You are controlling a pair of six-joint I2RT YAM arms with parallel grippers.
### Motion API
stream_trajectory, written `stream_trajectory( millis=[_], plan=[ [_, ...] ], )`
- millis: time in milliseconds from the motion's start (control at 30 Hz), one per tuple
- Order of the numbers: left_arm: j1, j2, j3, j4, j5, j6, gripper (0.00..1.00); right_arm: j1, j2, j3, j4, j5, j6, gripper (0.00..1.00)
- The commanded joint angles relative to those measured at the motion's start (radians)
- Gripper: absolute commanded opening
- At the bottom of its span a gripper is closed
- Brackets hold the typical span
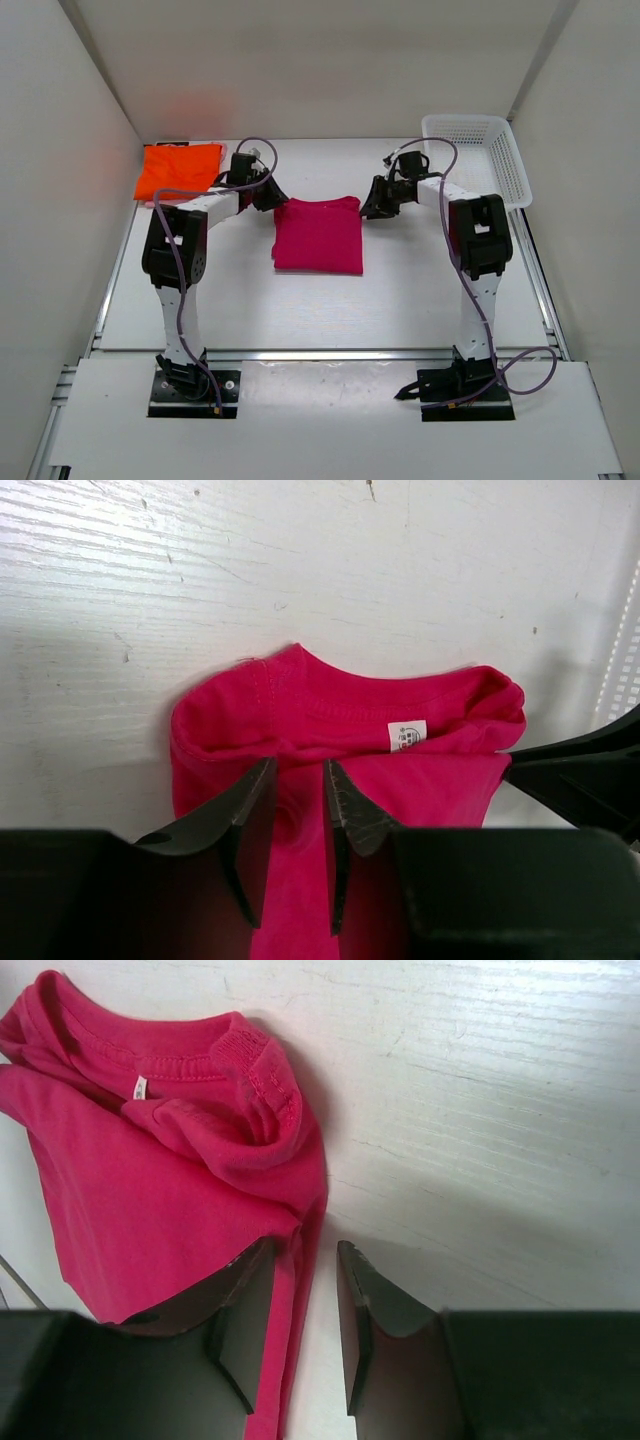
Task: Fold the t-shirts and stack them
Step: Put the neatly folded tshirt into the corner of the board with the left arm
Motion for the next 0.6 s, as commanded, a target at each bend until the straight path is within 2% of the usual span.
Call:
stream_trajectory(
  millis=[0, 67, 267, 333, 367, 467, 567],
  plan=[
    [-0.010, -0.031, 0.018, -0.020, 0.020, 0.000, 0.35, 0.008, 0.013, 0.043, 0.027, -0.030, 0.002, 0.29],
    [-0.013, -0.005, 0.045, -0.062, 0.017, 0.004, 0.36, 0.014, 0.027, 0.051, 0.036, -0.037, -0.002, 0.29],
    [-0.004, 0.030, 0.100, -0.148, 0.026, 0.015, 0.40, 0.019, 0.044, 0.067, 0.042, -0.063, -0.006, 0.18],
    [-0.005, 0.033, 0.103, -0.152, 0.027, 0.021, 0.32, 0.023, 0.044, 0.071, 0.038, -0.062, -0.002, 0.09],
    [-0.007, 0.033, 0.111, -0.158, 0.020, 0.024, 0.22, 0.022, 0.044, 0.072, 0.047, -0.069, -0.002, 0.03],
    [-0.011, 0.047, 0.130, -0.171, 0.015, 0.032, 0.00, 0.020, 0.023, 0.063, 0.051, -0.082, -0.004, 0.00],
    [-0.013, 0.041, 0.136, -0.189, 0.010, 0.038, 0.00, 0.022, 0.000, 0.046, 0.048, -0.068, -0.010, 0.00]
  ],
)
